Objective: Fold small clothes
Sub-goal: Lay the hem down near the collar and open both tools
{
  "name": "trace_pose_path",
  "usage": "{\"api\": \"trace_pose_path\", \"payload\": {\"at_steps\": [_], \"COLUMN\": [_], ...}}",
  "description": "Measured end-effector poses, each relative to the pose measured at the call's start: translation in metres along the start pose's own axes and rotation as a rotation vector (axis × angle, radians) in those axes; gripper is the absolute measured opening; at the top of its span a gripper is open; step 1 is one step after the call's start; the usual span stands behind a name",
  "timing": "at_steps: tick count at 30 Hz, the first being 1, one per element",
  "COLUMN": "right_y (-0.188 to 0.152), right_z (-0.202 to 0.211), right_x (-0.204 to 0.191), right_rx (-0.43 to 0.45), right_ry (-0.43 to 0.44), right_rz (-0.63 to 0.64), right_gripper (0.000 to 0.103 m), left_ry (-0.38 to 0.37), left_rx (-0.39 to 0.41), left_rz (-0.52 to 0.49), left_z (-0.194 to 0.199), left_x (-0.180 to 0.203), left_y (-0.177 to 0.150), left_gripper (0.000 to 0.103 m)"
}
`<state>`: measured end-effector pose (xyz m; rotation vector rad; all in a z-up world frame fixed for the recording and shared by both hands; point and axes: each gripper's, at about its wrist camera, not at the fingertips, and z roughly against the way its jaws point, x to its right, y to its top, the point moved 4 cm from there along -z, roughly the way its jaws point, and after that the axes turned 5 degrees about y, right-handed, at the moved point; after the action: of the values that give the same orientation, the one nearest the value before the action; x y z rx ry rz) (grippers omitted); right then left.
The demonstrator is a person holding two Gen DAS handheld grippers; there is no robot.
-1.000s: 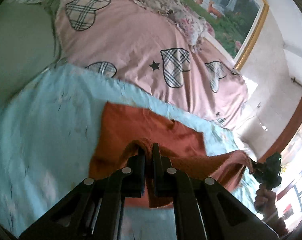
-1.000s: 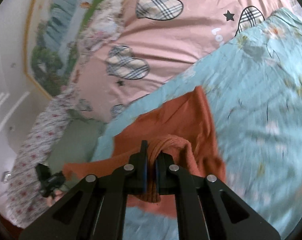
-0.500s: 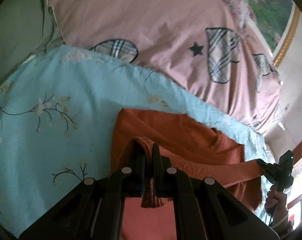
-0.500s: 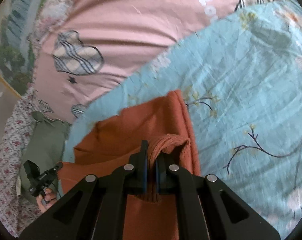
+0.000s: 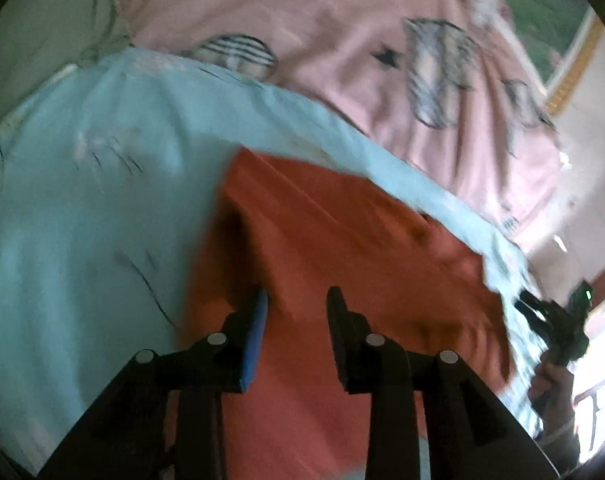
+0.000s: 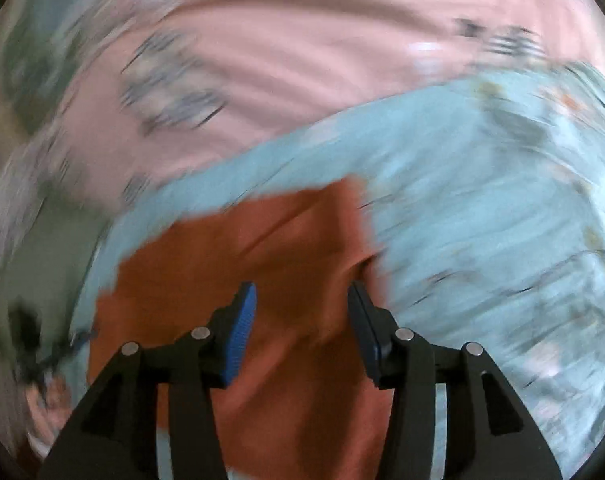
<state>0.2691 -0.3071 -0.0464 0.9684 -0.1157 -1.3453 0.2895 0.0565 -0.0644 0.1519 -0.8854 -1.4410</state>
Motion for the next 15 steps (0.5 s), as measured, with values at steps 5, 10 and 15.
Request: {"api": "trace_pose_path", "payload": {"at_steps": [5, 10, 15], "right_y": [-0.031, 0.02, 0.074], "right_z": [-0.062, -0.072, -0.036], "right_x": [-0.035, 0.011, 0.058], "right_rx": [-0.271, -0.181, 0.056], "right_ry": [-0.012, -0.147, -0.267], "right_rz": [0.225, 0.143, -0.046], "right_gripper": [0.05, 0.044, 0.044], "left_ry": [-0.034, 0.081, 0.232], "left_rx": [-0.129, -0.171, -0.065], "left_rz": [-0.151, -0.156, -0.118], "left_z": [-0.03, -0.07, -0.082], "left_x": [0.059, 0.052, 0.022], "left_y": [-0.05, -0.02, 0.046], "left_gripper": [0.03, 0.018, 0.018]}}
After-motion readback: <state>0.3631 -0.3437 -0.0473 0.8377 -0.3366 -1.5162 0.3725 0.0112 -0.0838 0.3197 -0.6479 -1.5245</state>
